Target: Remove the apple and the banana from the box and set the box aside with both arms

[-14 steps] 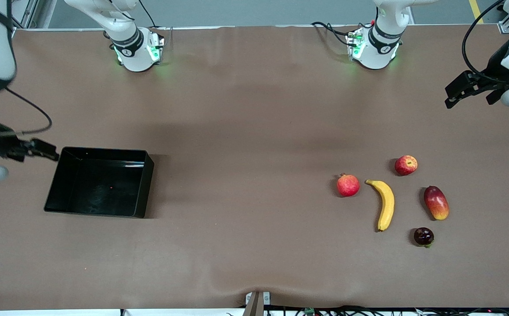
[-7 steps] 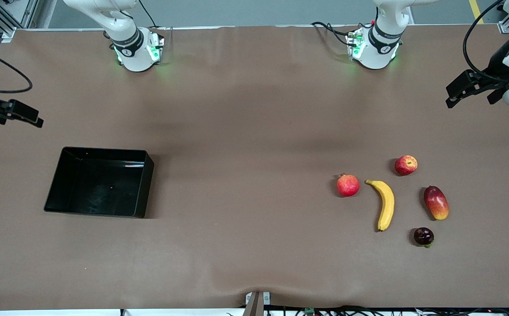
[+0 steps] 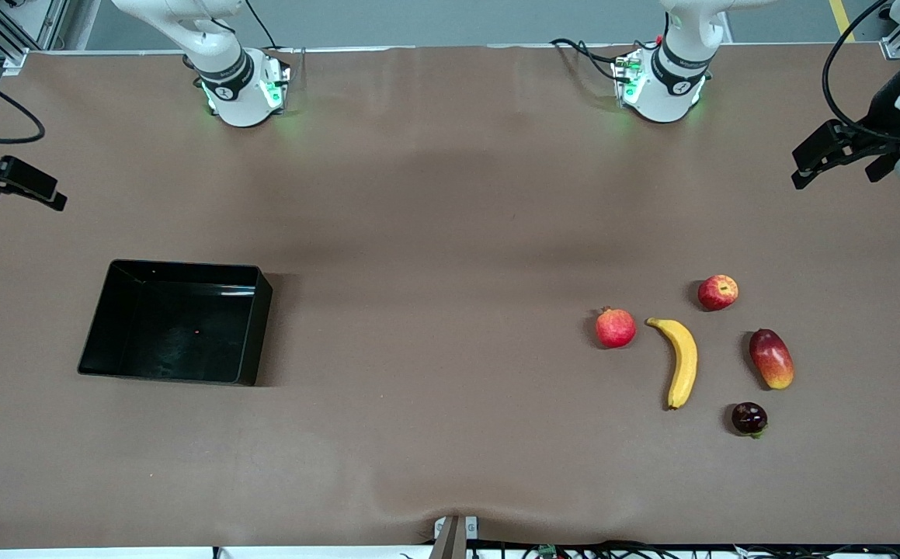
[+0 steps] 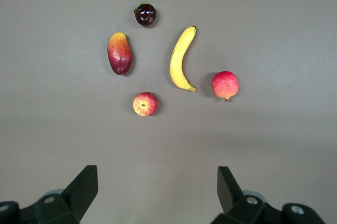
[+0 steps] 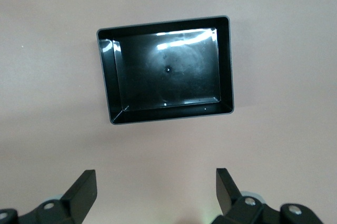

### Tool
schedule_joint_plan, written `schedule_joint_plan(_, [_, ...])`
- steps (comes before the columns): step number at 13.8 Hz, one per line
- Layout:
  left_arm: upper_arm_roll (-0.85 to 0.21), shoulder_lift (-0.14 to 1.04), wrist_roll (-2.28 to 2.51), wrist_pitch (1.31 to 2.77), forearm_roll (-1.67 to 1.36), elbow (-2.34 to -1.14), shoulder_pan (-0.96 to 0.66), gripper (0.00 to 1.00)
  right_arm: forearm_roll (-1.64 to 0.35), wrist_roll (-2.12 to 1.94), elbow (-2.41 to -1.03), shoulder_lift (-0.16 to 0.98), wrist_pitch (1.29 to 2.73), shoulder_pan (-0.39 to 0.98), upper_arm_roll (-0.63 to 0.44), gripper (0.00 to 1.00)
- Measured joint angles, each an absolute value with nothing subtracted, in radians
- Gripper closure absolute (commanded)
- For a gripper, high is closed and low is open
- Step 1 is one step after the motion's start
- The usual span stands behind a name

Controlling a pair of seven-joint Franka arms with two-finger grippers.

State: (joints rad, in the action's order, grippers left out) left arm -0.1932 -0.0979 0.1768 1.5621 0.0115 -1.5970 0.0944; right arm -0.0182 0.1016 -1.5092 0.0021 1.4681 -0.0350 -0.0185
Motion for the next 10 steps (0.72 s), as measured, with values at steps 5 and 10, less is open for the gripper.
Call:
schedule_joint_plan(5, [-0.193, -0.098, 0.176, 1.560, 0.011, -1.597, 0.094, 0.00, -0.018, 0.083, -1.503, 0.002, 1.469, -0.035, -0.019, 0.00])
schedule_joint_plan(10, [-0.194, -0.098, 0.176, 1.552, 0.011, -1.597, 0.094, 0.00, -0.018, 0.047, -1.503, 0.002, 1.467, -0.042, -0.022, 0.00])
